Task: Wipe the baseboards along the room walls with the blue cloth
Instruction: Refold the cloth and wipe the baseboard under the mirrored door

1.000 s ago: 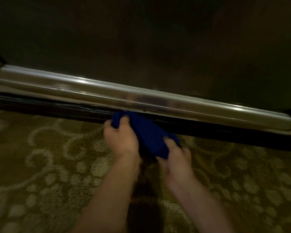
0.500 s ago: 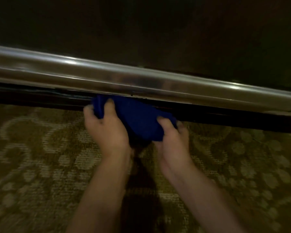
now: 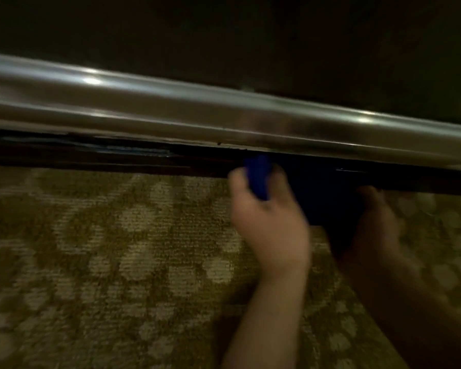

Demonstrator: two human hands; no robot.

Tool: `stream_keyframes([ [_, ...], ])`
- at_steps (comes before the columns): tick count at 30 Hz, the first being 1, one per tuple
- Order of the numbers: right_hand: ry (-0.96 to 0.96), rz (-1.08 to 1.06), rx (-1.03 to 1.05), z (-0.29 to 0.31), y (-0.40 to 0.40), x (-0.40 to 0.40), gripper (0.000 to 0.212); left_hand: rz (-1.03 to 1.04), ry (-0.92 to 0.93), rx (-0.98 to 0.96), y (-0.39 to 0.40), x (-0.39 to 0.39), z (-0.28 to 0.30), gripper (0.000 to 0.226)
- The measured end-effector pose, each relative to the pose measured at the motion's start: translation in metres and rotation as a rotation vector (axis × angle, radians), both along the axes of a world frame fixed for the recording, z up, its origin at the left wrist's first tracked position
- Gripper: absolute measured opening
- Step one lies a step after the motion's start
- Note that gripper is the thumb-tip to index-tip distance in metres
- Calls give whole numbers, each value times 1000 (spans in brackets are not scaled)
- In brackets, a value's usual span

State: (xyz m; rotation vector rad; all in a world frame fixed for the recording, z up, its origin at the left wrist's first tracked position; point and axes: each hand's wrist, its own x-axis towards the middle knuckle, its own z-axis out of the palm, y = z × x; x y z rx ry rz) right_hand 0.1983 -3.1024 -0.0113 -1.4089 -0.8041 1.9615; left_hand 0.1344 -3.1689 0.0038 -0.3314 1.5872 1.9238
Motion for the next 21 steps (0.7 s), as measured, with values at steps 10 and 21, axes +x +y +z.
stream_keyframes([
  [10, 10, 547, -258, -8, -74, -83, 29, 167, -88, -168, -144, -118, -29, 50],
  [21, 23, 578, -14, -24, -93, -88, 45, 95, -11, -64, -156, -120, -43, 29],
])
